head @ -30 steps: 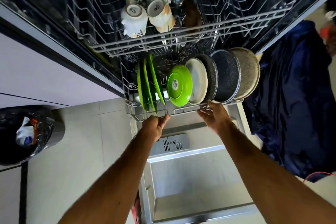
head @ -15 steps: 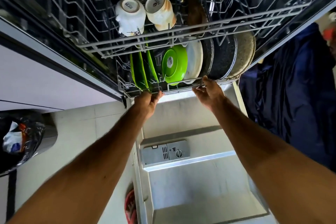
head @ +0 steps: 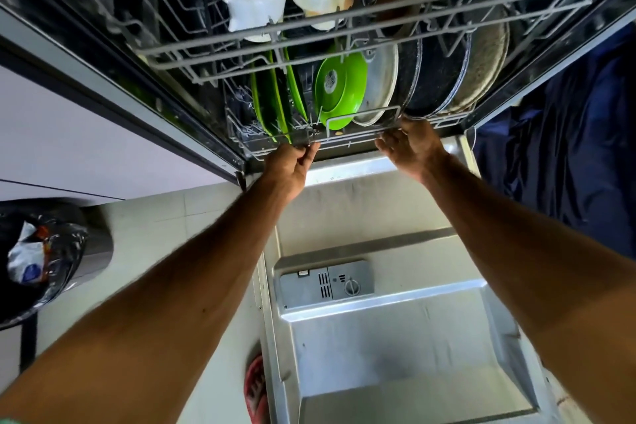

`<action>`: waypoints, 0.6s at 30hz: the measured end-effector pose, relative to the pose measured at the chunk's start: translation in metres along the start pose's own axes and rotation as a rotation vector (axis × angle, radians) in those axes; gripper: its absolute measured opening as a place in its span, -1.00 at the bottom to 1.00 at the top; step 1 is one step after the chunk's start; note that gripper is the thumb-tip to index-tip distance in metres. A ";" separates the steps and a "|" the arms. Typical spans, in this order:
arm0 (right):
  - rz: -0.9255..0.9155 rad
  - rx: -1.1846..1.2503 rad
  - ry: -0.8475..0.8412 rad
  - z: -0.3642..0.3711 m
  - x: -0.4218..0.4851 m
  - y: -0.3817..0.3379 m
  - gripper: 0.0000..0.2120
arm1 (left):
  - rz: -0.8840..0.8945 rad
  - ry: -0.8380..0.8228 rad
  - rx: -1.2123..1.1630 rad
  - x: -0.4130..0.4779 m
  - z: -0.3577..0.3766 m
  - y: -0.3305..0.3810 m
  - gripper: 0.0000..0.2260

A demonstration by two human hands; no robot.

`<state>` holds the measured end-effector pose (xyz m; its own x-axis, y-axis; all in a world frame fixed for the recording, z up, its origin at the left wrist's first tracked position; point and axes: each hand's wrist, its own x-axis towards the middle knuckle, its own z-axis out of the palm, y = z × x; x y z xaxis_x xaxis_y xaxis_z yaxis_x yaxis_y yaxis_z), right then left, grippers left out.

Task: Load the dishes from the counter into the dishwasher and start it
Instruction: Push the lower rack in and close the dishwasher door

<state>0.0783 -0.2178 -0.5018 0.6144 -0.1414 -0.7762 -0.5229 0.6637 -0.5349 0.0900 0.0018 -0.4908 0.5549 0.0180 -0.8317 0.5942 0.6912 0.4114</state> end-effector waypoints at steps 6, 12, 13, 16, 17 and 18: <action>0.005 0.004 -0.034 -0.007 -0.025 0.006 -0.76 | -0.040 -0.076 0.183 -0.037 0.002 -0.003 -0.77; 0.061 -0.028 -0.010 -0.027 -0.085 0.045 -0.65 | -0.101 -0.089 0.225 -0.093 -0.012 -0.030 -0.72; 0.080 -0.046 -0.015 -0.035 -0.100 0.053 -0.61 | -0.119 -0.083 0.256 -0.106 -0.018 -0.038 -0.68; 0.138 -0.066 -0.012 -0.063 -0.150 0.074 -0.57 | -0.175 -0.057 0.320 -0.144 -0.039 -0.061 -0.64; 0.151 -0.060 0.000 -0.072 -0.165 0.080 -0.56 | -0.195 -0.059 0.327 -0.154 -0.047 -0.070 -0.65; 0.157 -0.052 0.023 -0.082 -0.183 0.086 -0.57 | -0.217 -0.057 0.336 -0.166 -0.055 -0.079 -0.67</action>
<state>-0.1278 -0.1955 -0.4333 0.5095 -0.0564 -0.8586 -0.6415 0.6401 -0.4227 -0.0813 -0.0163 -0.4053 0.4215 -0.1493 -0.8944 0.8532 0.3995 0.3354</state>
